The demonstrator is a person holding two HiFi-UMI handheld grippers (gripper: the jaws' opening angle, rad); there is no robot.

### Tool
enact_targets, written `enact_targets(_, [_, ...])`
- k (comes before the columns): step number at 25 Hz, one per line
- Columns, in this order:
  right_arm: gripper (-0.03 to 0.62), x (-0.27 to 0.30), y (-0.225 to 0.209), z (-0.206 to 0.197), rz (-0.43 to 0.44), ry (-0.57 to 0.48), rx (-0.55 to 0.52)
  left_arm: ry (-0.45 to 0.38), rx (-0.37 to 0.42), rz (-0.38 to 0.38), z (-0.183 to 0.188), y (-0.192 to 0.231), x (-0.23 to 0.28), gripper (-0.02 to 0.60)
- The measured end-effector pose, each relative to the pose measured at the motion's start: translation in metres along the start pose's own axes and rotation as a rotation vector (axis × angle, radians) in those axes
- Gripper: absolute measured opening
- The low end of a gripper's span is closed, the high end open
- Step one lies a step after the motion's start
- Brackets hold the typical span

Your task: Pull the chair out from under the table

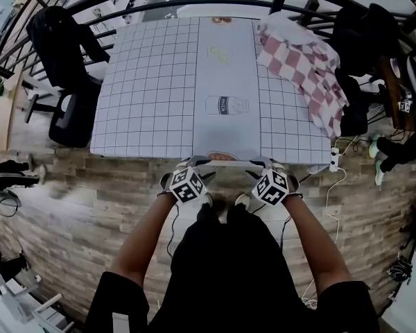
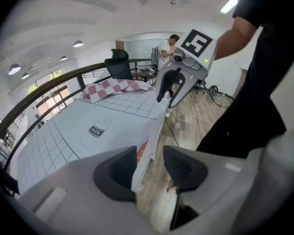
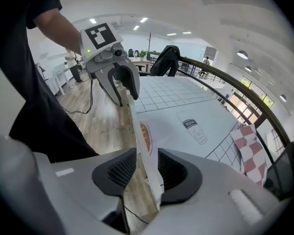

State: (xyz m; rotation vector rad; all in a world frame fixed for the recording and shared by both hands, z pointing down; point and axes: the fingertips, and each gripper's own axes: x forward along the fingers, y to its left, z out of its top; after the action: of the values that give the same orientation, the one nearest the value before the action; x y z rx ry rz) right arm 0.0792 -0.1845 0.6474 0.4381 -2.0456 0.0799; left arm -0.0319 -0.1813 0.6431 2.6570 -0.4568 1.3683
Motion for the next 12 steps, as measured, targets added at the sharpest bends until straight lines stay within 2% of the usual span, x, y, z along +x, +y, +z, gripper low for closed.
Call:
enact_targets(6, [0.144, 0.016, 0.008, -0.008, 0.046, 0.060, -0.054, 0.082, 0.082, -0.075, -0.015, -0.007, 0.022, 0.184])
enact_targets(10, [0.147, 0.026, 0.009, -0.014, 0.049, 0.101, -0.108, 0.121, 0.075, -0.097, -0.024, -0.002, 0.030, 0.187])
enact_targets(12, [0.151, 0.032, 0.010, -0.020, 0.059, 0.133, -0.136, 0.145, 0.101, -0.101, -0.027, -0.001, 0.034, 0.187])
